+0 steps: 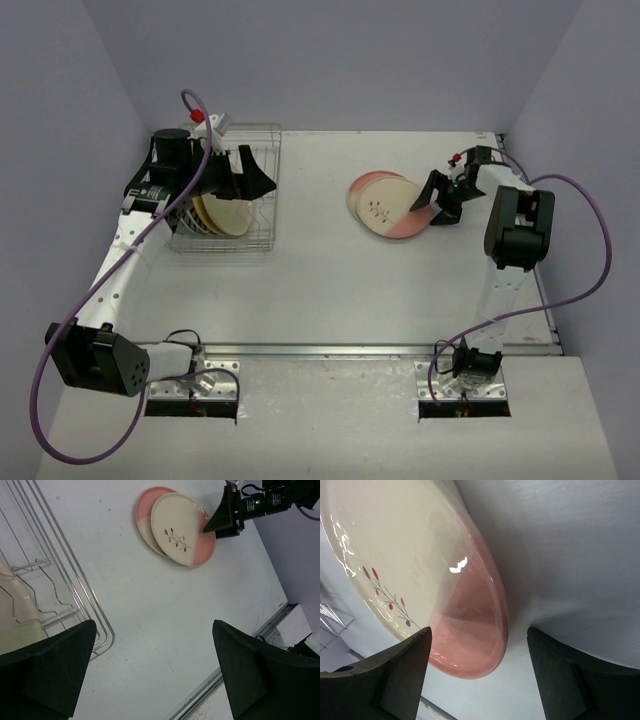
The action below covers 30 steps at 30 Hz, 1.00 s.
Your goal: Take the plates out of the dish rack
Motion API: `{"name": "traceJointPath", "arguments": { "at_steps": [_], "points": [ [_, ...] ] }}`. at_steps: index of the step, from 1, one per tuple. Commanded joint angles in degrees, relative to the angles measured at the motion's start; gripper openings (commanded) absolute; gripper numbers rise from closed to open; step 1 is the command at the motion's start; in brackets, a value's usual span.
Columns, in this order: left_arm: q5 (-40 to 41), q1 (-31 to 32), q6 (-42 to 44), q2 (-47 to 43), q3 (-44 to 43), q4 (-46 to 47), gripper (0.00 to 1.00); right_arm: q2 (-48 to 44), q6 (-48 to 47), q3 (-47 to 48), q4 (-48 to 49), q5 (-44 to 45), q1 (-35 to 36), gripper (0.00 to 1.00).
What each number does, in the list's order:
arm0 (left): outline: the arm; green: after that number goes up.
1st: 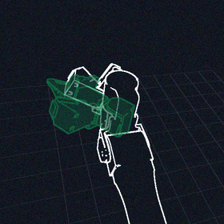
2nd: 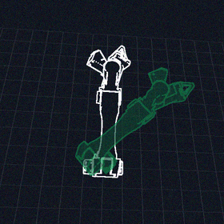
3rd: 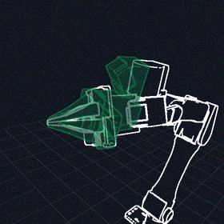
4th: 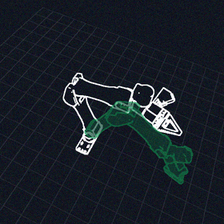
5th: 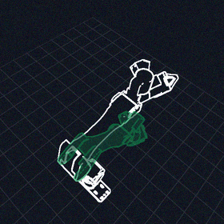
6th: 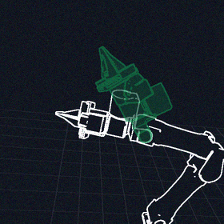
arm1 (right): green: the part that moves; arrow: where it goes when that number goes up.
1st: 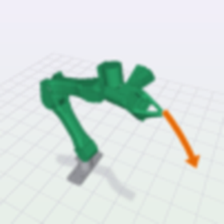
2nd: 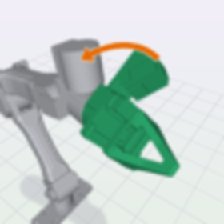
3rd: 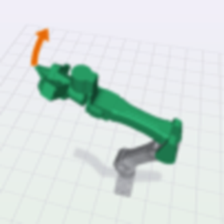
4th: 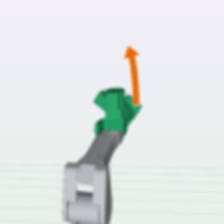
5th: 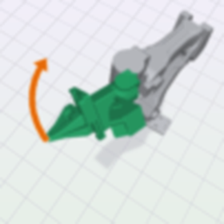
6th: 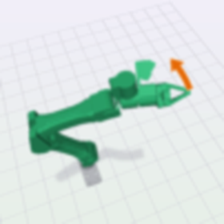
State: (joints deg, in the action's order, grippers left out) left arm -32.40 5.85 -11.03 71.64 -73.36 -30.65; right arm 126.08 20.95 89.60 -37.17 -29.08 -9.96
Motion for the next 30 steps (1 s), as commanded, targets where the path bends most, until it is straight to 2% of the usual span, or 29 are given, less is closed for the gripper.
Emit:
{"name": "traceJointPath", "arguments": {
  "at_steps": [1, 5, 20, 30],
  "points": [
    [-0.49, -0.31, -0.4, -1.15, 0.48, 2.27, 1.0, -2.27, -0.54, 2.05, -0.79, 7.13, 0.71, 0.83],
    [-0.4, -0.31, -0.34, -0.99, 0.85, 2.49, 1.0, -1.81, 0.76, 2.85, -0.88, 5.12, 1.63, 0.88],
    [-0.56, -0.33, 0.57, -0.38, 2.65, 3.08, 1.0, 0.8, 2.14, 8.49, -1.8, 1.0, 7.89, 0.9],
    [-0.18, -0.31, 0.83, -0.15, 3.46, 3.14, 1.0, 5.6, 1.0, 14.59, -3.02, 7.02, 9.35, 0.92]
  ]
}}
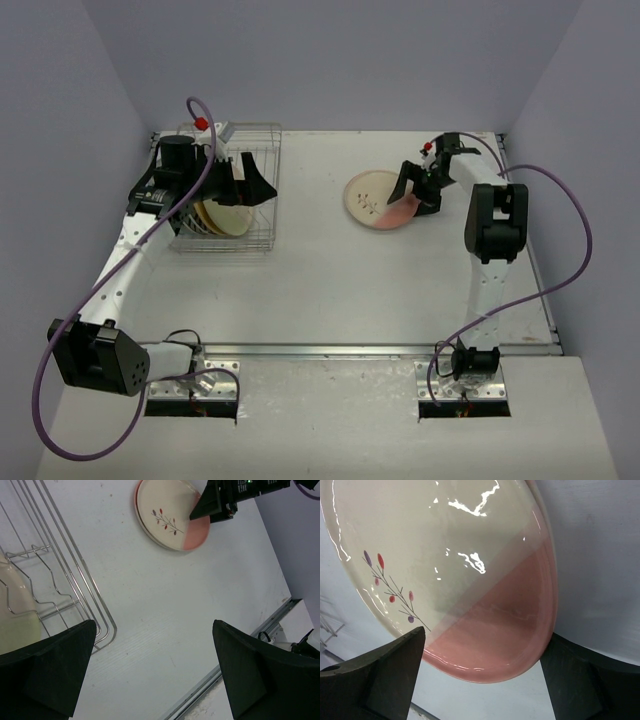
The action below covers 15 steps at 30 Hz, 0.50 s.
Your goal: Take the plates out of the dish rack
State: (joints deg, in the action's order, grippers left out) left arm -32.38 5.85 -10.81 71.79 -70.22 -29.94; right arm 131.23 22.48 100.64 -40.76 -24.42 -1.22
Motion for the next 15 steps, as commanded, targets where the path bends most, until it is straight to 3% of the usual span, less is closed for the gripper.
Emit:
{"name": "traceJointPath", "arguments": {
  "at_steps": [1, 8, 15],
  "points": [
    [-0.14, -0.31, 0.61, -0.33, 0.3, 2.43, 1.0, 0.57, -0.65, 3.68, 0.55, 3.09, 0.61, 0.92],
    [5.35, -0.31, 0.98, -2.52, -2.02, 2.57, 1.0, -1.63, -1.94, 2.7, 0.74, 5.38, 0.43, 0.93],
    [31.25, -0.31, 6.66, 0.31, -11.95, -6.76, 0.97, -7.98, -5.67, 0.97, 0.61, 5.68, 0.43, 0.99]
  ]
}}
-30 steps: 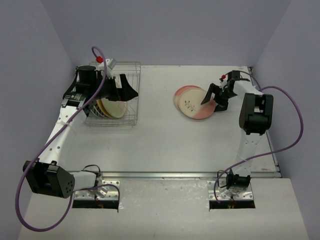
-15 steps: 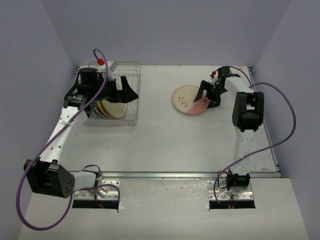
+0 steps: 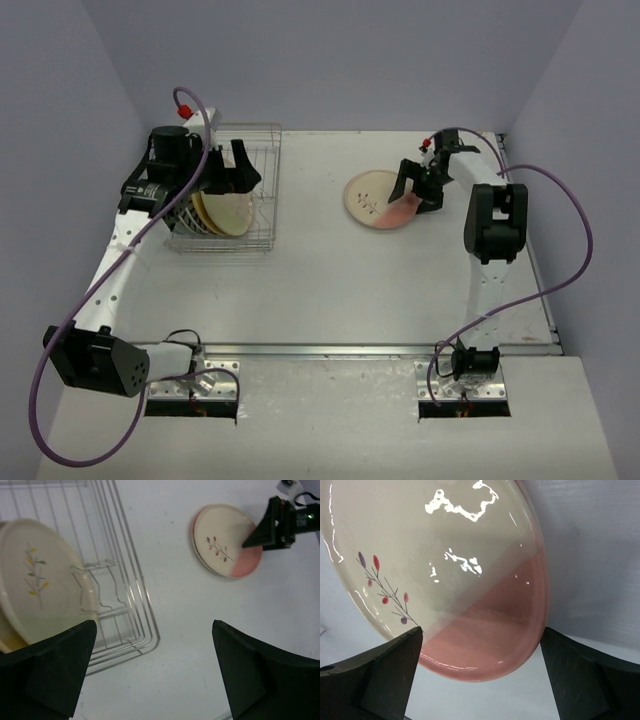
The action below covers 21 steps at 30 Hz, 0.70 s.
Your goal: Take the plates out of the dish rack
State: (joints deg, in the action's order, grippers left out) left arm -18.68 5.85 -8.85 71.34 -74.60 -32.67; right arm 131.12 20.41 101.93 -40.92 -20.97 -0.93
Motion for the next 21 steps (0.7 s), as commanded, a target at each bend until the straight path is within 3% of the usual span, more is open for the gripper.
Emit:
{"name": "traceJointPath", "arguments": {
  "at_steps": [1, 6, 12, 21],
  "points": [
    [20.55, -0.32, 6.19, 1.97, -8.76, -5.53, 0.96, -9.02, -4.4, -0.77, 0.66, 3.03, 0.14, 0.99],
    [29.05, -0.32, 8.74, 4.34, -9.63, -8.89, 0.88, -17.9, -8.32, -5.57, 0.58, 5.3, 0.14, 0.99],
    [31.34, -0.32, 10.29, 6.74, -8.02, -8.1, 0.74, -28.22, -9.35, -13.1, 1.59, 3.67, 0.21, 0.99],
    [29.52, -0.74, 9.5, 12.48, -7.7, -7.38, 0.71, -39.58, -9.18, -22.19, 2.7, 0.04, 0.14, 0.99]
  ]
}}
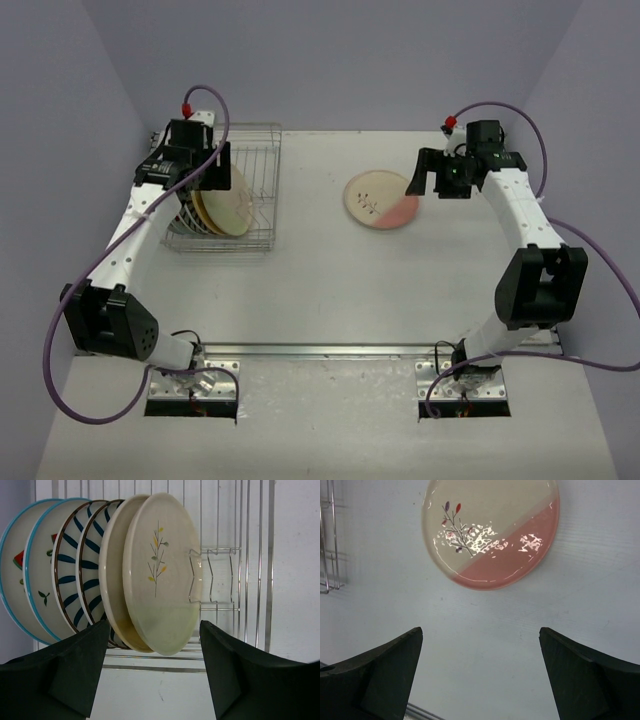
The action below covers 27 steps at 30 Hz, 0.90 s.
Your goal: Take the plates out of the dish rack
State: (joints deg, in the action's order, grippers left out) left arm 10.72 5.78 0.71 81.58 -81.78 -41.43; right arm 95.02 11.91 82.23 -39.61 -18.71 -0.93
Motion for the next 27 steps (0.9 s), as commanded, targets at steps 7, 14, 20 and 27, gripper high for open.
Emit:
{"name": "traceJointPath", "arguments": {
  "at_steps": [7, 14, 20, 27],
  "points": [
    [-1.41, -1.47, -1.96, 6.49, -0.52, 1.96, 0.7, -6.07, -0.31, -5.56, 1.32, -3.58, 0.14, 0.99],
    [-3.18, -2.15, -2.56, 10.28, -0.61, 2.05, 0.7, -6.63, 0.22, -6.24, 1.37, -4.7, 0.14, 0.99],
    [-13.48, -2.88, -3.23, 10.07, 0.95, 4.2, 0.59, -6.21, 0.95, -6.77, 1.33, -6.18, 0.14, 0.99],
    [-16.26, -2.88, -3.93, 9.56, 2.12, 8.14, 0.46, -5.81, 2.24, -7.79, 1.35, -8.42, 0.14, 0.99]
  ]
}}
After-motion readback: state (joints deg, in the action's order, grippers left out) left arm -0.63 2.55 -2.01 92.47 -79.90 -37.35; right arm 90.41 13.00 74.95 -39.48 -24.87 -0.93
